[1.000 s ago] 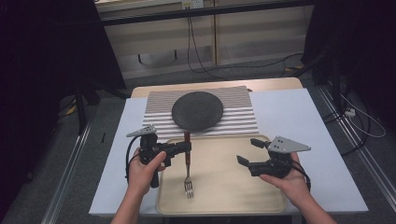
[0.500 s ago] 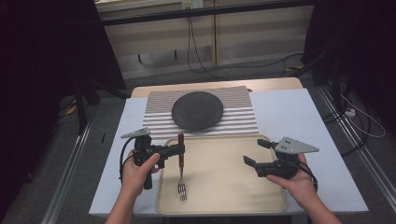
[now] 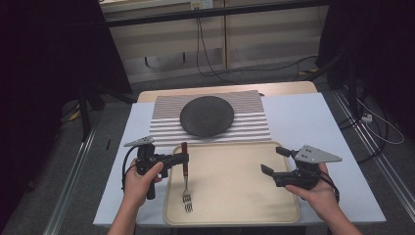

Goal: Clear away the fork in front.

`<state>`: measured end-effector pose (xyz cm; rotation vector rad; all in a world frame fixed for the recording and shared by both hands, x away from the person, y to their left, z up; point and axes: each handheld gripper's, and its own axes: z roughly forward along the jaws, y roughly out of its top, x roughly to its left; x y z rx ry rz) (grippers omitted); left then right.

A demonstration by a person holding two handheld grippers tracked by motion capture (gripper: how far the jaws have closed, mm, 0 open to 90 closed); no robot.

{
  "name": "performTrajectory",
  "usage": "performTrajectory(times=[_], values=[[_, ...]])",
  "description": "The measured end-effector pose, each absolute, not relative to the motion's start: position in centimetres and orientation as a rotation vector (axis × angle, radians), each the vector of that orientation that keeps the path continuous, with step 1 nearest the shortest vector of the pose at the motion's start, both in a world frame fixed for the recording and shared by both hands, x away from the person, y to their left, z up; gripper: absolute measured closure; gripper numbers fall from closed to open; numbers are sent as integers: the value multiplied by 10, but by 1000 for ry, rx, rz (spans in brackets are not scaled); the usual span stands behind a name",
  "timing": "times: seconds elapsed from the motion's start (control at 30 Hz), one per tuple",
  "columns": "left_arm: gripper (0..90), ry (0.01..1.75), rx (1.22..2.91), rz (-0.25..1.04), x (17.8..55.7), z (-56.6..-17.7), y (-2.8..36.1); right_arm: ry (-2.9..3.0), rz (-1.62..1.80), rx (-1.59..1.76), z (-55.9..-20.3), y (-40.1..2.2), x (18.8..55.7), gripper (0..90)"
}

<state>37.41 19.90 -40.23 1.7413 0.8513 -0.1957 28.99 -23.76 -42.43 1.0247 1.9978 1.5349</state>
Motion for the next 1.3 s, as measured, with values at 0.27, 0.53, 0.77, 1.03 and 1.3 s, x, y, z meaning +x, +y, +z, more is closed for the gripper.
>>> performTrajectory(times=[0.27, 0.53, 0.77, 1.03, 1.3], values=[[786, 864, 1759, -161, 376, -410, 202, 1990, 1536, 1039, -428, -242, 289, 163], [774, 868, 1763, -143, 377, -415, 204, 1987, 1529, 1043, -430, -244, 288, 160], [748, 878, 1787, -110, 379, -425, 204, 1985, 1529, 1043, -432, -245, 287, 160], [716, 883, 1824, -78, 383, -434, 204, 1978, 1532, 1048, -432, -247, 287, 159], [678, 898, 1852, -42, 386, -442, 203, 1979, 1538, 1043, -433, -246, 286, 156]])
